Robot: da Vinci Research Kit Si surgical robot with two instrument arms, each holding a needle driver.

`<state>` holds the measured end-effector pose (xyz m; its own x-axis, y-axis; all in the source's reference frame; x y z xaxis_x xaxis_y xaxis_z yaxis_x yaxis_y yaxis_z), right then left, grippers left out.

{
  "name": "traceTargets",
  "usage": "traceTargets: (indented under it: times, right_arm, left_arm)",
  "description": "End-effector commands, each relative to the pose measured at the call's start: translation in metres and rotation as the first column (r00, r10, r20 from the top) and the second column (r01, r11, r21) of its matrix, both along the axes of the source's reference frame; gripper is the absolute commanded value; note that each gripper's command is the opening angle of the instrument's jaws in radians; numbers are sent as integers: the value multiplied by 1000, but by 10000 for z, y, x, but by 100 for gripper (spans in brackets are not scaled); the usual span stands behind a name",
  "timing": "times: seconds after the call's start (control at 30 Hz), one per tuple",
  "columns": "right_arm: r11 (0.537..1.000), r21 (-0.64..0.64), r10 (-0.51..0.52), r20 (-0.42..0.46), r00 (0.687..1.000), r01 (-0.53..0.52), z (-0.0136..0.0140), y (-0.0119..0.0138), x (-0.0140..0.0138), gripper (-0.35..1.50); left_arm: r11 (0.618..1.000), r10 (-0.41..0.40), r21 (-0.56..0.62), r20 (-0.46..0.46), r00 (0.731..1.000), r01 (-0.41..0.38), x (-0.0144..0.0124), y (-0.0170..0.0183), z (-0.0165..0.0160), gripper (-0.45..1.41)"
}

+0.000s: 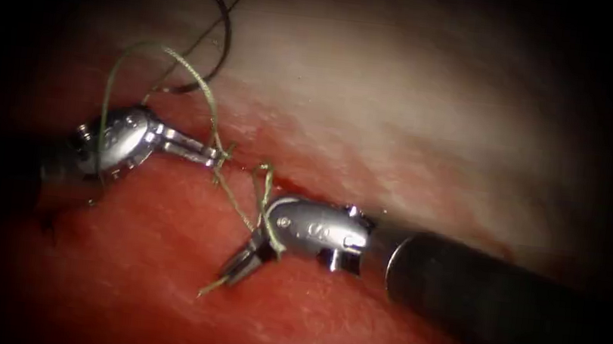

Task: Wound Closure

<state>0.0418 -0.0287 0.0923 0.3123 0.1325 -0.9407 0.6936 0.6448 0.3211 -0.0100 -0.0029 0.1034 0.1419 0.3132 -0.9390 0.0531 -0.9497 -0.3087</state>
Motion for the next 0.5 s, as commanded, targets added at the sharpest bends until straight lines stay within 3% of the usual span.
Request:
traceTargets:
  times: [0.03, 0.17, 0.33, 0.5]
  right_arm:
    - [1000, -2, 5, 1, 1000, -5, 6, 6, 8, -35]
    - [1000, -8, 21, 13, 1000, -21, 9, 16, 8, -35]
    - [999, 24, 44, -13, 999, -43, 0, 29, 1, -35]
    - [997, 49, 54, -39, 998, -52, -14, 22, -1, -35]
  left_arm:
    - [1000, 3, -1, 2, 1000, -3, -4, -2, 6, -45]
    - [1000, 5, -2, 1, 1000, -5, -2, -14, -2, -45]
    - [999, 43, -22, -10, 999, -43, 0, -74, -26, -45]
    - [997, 71, -30, -32, 997, -72, 7, -108, -36, -45]
